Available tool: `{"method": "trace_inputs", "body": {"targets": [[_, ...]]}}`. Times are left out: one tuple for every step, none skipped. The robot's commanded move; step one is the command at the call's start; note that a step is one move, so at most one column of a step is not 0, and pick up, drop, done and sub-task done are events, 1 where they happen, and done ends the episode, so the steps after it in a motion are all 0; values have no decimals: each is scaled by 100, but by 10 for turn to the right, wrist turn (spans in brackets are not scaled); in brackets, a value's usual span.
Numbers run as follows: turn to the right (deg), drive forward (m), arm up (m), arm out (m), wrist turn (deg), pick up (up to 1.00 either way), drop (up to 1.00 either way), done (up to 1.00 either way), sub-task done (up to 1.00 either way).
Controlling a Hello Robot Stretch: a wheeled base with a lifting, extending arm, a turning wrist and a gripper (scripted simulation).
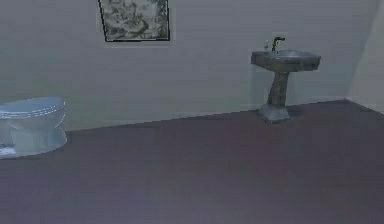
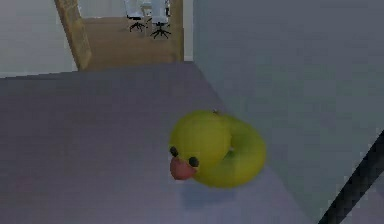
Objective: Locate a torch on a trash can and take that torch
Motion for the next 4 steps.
{"method": "trace_inputs", "body": {"targets": [[0, 15, 0, 0, 0, 0, 0, 0, 0], [-450, 0, 0, 0, 0, 0, 0, 0, 0], [-180, 0, 0, 0, 0, 0, 0, 0, 0], [0, 75, 0, 0, 0, 0, 0, 0, 0]]}}
